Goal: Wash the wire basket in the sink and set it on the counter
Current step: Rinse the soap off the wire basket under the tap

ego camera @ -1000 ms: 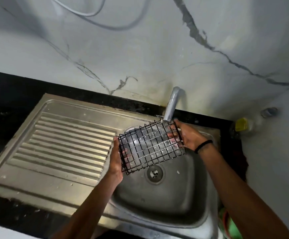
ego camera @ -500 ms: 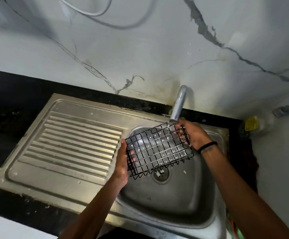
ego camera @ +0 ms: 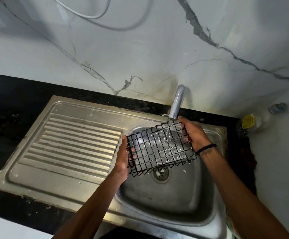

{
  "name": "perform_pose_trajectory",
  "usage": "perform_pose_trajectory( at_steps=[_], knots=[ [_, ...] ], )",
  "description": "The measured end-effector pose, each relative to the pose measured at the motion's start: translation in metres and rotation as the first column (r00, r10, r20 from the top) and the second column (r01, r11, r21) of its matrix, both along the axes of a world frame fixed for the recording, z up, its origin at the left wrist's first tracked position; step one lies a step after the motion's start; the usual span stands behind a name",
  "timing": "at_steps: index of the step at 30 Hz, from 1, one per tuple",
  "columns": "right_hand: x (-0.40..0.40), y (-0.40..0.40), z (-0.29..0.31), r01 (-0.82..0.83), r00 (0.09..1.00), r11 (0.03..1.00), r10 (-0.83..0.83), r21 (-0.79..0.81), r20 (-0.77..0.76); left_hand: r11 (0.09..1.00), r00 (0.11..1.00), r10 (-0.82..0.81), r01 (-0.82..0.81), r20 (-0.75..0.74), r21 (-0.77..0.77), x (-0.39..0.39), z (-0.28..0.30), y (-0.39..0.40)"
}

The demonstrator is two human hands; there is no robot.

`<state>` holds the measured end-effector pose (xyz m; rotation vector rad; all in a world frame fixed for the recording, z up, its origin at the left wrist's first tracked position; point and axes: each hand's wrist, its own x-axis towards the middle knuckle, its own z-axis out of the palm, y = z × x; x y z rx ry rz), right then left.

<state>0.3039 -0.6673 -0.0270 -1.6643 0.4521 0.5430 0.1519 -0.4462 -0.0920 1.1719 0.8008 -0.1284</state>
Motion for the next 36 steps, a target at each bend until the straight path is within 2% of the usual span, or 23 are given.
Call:
perform_pose_trajectory(
  at_steps=[4,8,14,19,21,23,26,29,31,34,36],
  knots=[
    [-0.010,-0.004,0.008,-0.079,0.978,0.995,0.089,-0.061,0.188,1.000,1.000,-0.029,0.029,0.005,0.003,0.011,0.010,-0.005],
    [-0.018,-0.007,0.010,-0.155,0.937,0.978,0.191,-0.140,0.292,1.000,0.999,0.019,-0.018,-0.049,0.016,0.014,0.008,-0.011],
    [-0.019,0.000,0.012,-0.252,0.905,0.964,0.267,-0.087,0.331,0.983,0.982,0.186,-0.186,-0.036,0.010,0.001,0.009,-0.008],
    [-0.016,0.014,0.012,-0.330,0.875,0.940,0.339,-0.087,0.344,0.968,0.968,0.249,-0.249,0.005,-0.020,-0.019,0.007,-0.006],
    [-0.012,0.018,0.012,-0.363,0.873,0.927,0.373,-0.090,0.314,0.963,0.964,0.268,-0.267,0.001,-0.033,-0.022,0.005,-0.004],
    [-0.007,0.017,0.013,-0.467,0.846,0.875,0.485,-0.131,0.223,0.965,0.966,0.260,-0.259,0.007,-0.031,-0.023,0.006,-0.003],
    [-0.003,0.008,0.019,-0.687,0.690,0.671,0.723,-0.280,0.040,0.970,0.969,0.243,-0.243,0.032,-0.020,-0.019,0.010,-0.002],
    [-0.003,-0.007,0.021,-0.784,0.621,0.611,0.776,-0.110,-0.114,0.990,0.989,0.133,-0.136,0.060,0.049,-0.007,0.015,-0.002],
    [-0.001,-0.011,0.014,-0.830,0.558,0.551,0.809,-0.093,-0.186,0.989,0.994,0.051,-0.063,0.091,0.134,0.003,0.022,-0.005],
    [0.000,-0.009,-0.003,-0.828,0.551,0.500,0.810,-0.254,-0.199,0.956,0.990,-0.047,0.005,0.135,0.294,0.019,0.031,-0.006],
    [0.000,-0.006,-0.004,-0.787,0.585,0.519,0.800,-0.335,-0.135,0.931,0.984,-0.100,0.041,0.145,0.364,0.027,0.034,-0.003]
  ],
)
